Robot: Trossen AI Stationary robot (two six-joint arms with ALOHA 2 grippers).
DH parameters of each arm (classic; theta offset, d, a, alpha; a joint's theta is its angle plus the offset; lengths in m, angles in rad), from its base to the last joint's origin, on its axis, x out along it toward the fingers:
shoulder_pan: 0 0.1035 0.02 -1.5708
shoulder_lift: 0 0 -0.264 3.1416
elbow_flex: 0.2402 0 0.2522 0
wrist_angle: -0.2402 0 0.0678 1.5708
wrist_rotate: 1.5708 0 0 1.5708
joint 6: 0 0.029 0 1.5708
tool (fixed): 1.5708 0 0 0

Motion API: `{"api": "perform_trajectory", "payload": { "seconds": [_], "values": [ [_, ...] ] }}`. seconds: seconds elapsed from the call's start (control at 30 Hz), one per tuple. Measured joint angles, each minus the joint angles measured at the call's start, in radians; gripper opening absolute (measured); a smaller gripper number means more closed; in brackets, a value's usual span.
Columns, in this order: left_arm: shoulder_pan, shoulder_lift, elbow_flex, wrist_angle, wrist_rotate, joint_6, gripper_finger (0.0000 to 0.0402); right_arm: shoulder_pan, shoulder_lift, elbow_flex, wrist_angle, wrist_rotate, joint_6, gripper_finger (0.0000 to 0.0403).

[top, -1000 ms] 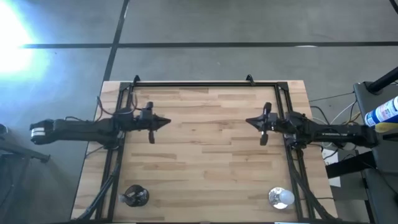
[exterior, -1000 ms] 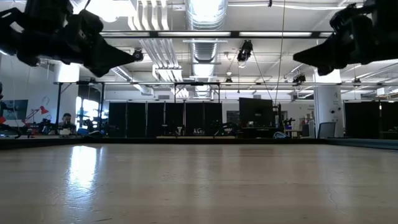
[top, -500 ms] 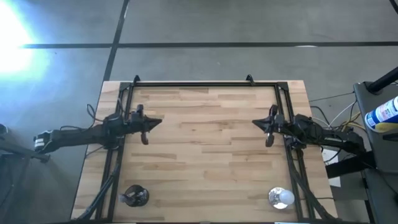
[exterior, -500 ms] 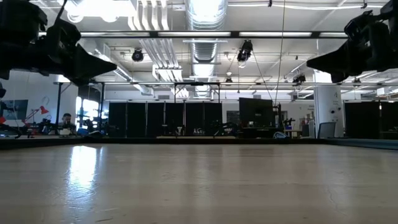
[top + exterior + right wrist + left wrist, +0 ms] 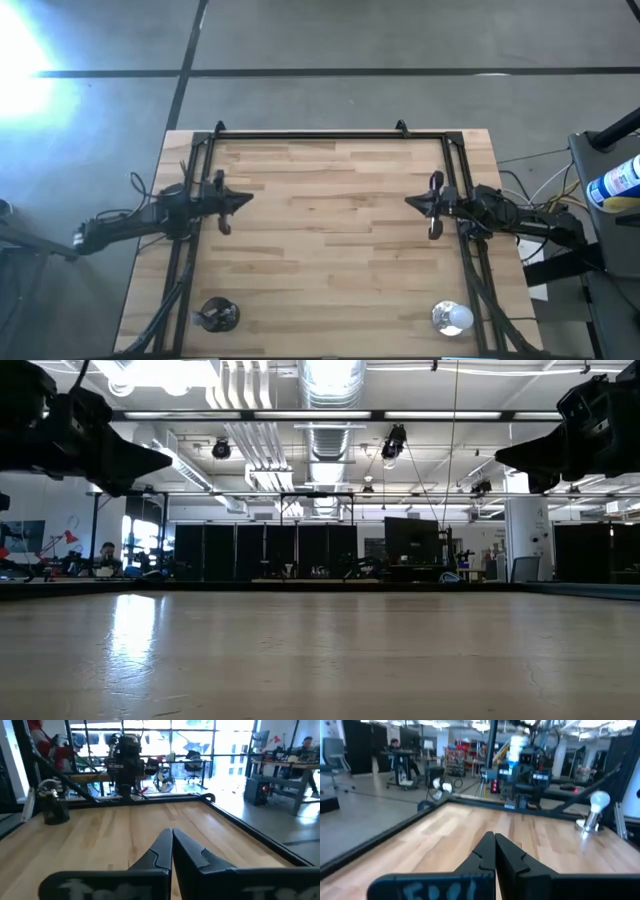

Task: Pick & Place Makeup Brushes
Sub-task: Return to Home Position

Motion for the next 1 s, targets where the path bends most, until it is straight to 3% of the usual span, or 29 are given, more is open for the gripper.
{"api": "perform_trajectory", "payload": {
  "seconds": [0.2, 0.43, 1.0],
  "values": [
    [0.000, 0.010, 0.000, -0.002, -0.019, 0.023, 0.0000, 0.000, 0.012, 0.000, 0.020, 0.133, -0.013, 0.0008],
    [0.000, 0.018, 0.001, 0.006, -0.026, -0.179, 0.0000, 0.000, 0.016, 0.000, 0.022, 0.140, -0.014, 0.0008],
    [0.000, 0.020, 0.001, 0.010, -0.028, -0.189, 0.0000, 0.000, 0.016, 0.000, 0.022, 0.142, -0.014, 0.0008]
  ]
}}
